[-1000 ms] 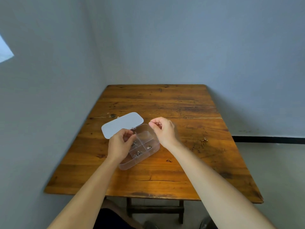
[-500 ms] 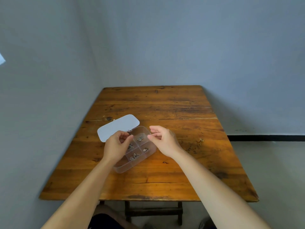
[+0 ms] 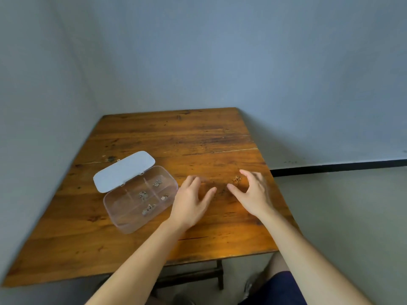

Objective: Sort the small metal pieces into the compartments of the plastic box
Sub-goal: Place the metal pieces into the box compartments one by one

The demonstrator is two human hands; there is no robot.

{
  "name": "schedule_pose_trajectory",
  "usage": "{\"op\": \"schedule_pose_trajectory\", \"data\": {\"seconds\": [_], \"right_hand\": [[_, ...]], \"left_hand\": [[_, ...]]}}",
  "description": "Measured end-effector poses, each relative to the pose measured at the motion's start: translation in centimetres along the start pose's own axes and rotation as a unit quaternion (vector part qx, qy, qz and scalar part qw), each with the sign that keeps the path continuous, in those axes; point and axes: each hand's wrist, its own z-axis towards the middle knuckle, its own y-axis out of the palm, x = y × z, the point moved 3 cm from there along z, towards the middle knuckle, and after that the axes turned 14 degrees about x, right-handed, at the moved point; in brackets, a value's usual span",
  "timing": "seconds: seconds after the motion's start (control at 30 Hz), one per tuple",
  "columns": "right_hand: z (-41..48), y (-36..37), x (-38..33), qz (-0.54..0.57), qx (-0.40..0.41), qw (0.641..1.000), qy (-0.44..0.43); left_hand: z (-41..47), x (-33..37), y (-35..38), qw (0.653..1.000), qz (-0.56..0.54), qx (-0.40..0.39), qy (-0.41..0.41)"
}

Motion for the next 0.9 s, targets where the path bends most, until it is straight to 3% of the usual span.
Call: {"op": "schedule_pose_trajectory", "data": {"seconds": [0.17, 0.33, 0.63, 0.9], "right_hand": [[0.7, 0.7, 1.2, -0.075, -0.03, 0.996, -0.028], [1.4, 1.0, 1.2, -0.044, 0.041, 0.998, -0.016], [0.6, 1.6, 0.6, -0.034, 0.083, 0.993, -0.08], [-0.5, 1.5, -1.3, -0.112, 0.026, 0.988, -0.102]], "left_hand": [[-1.7, -1.9, 1.8, 0.988, 0.126, -0.061, 0.065], [-1.7, -1.9, 1.9, 0.988, 0.125, -0.053, 0.067], [-1.5, -2.0, 2.1, 0.989, 0.125, -0.056, 0.055], [-1.4, -1.0, 1.0, 0.991, 0.099, -0.087, 0.036]]}}
